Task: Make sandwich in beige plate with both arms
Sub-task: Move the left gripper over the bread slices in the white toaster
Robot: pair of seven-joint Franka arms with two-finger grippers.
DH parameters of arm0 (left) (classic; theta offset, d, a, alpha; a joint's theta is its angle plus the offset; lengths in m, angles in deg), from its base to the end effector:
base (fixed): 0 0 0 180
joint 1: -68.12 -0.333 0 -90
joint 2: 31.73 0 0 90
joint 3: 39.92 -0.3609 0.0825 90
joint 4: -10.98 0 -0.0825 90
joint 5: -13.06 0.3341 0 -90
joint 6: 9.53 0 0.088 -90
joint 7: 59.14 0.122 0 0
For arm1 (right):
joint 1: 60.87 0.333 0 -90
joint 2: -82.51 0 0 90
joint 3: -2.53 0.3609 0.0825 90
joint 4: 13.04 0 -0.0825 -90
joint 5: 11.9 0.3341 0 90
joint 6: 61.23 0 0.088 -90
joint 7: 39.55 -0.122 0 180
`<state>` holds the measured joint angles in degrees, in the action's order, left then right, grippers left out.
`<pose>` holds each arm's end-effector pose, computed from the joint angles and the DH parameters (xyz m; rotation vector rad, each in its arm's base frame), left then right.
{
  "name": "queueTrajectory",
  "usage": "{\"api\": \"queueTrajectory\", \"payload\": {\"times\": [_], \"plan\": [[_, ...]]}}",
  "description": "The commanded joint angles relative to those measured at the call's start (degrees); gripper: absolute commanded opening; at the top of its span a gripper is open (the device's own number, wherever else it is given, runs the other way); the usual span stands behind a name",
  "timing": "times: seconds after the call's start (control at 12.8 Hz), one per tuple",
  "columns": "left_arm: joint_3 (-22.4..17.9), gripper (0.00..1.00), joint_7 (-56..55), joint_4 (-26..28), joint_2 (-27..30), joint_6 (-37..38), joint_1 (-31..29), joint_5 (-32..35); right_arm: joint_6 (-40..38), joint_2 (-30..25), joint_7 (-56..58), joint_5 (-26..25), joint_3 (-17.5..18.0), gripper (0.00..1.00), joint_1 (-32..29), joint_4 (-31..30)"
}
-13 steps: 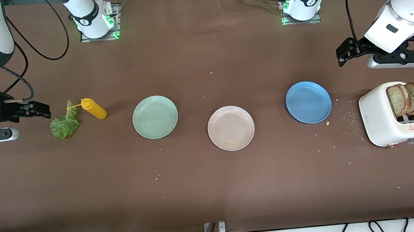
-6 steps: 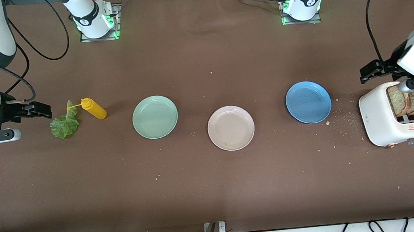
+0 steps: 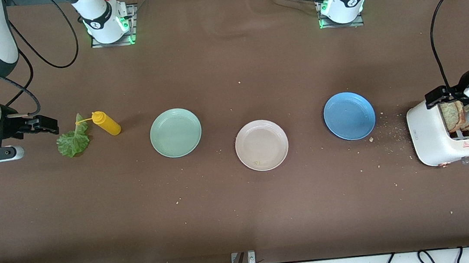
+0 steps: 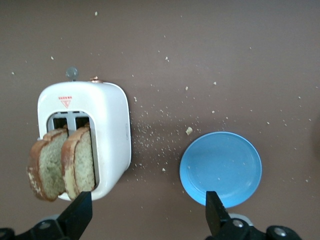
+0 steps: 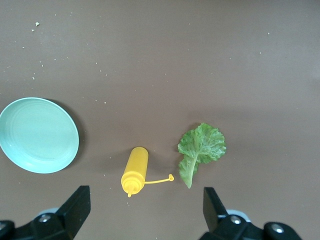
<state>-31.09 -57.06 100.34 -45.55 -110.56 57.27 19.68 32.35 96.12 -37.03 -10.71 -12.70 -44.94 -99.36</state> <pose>0.5921 0.0431 0.5444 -3.0659 0.0328 0.0570 0.5801 0.0278 0.5611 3.0963 0.0895 -0.1599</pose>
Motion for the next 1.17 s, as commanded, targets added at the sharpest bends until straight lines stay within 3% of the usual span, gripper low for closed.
{"api": "queueTrajectory", "payload": {"times": [0.0,0.31,1.1], "plan": [[0.3,1.00,4.9,-2.0,-3.3,-2.0,-2.4,1.2,-0.2,-0.4,-0.8,-0.4,-0.1,1.00,0.2,-0.2],[0.4,1.00,9.5,-1.3,-5.6,-3.6,-6.2,1.2,-0.2,-0.4,-0.8,-0.3,-0.1,1.00,0.2,-0.2],[0.3,0.99,11.5,1.3,-8.6,-5.5,-9.4,2.1,-2.5,-2.1,-0.9,-0.1,-0.1,1.00,0.2,0.1]]}}
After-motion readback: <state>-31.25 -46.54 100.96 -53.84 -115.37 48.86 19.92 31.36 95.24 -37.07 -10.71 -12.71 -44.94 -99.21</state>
